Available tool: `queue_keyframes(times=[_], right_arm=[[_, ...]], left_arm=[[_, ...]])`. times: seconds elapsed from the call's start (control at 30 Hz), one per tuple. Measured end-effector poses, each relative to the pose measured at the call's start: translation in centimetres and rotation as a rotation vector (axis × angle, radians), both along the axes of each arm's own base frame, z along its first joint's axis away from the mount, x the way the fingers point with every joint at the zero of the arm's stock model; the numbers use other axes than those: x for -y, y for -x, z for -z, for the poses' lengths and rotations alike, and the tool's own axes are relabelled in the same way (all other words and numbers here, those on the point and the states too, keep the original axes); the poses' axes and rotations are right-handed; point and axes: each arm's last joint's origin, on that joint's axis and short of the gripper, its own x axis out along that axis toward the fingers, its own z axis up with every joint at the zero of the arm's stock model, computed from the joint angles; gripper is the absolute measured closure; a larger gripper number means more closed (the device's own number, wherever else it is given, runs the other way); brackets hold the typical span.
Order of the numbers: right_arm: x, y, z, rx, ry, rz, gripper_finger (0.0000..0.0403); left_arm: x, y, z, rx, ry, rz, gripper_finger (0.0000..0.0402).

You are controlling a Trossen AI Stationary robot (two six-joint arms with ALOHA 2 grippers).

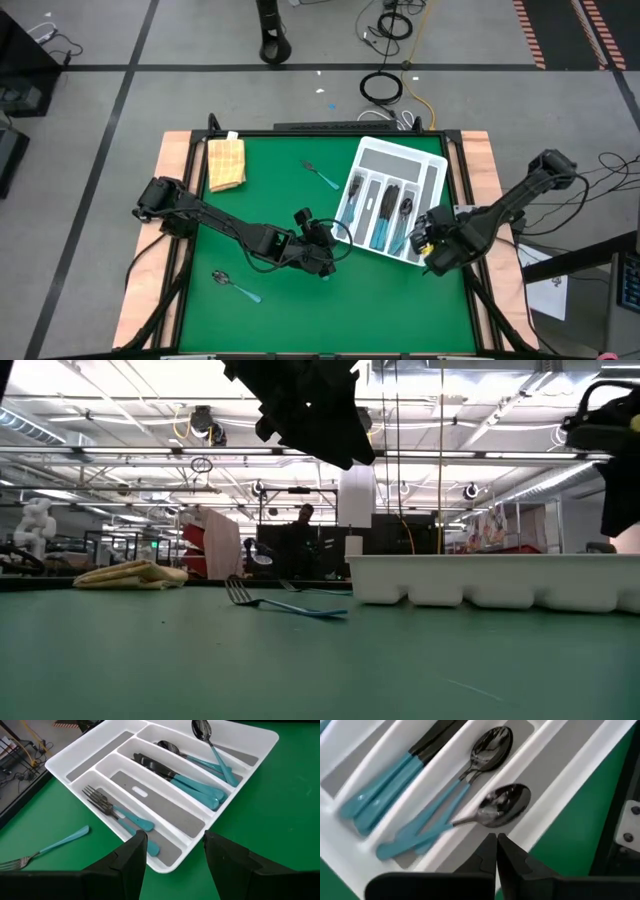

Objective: Sort silverware
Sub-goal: Put the right blue spoon into the tray

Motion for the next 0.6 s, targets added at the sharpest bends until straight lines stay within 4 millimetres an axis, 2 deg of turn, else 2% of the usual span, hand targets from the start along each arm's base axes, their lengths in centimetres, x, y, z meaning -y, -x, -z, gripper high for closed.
queue_keyframes(times=[0.27, 0.6], right_arm=[[0.98, -0.74, 0.32, -0.032, -0.027, 0.115, 0.0403], [0.9, -0.73, 0.1, -0.051, -0.089, 0.176, 0.0403]], left_arm=[[0.01, 0.01, 0.01, -0.001, 0.002, 0.002, 0.0201], [0.01, 0.03, 0.03, -0.005, 0.002, 0.003, 0.0201]])
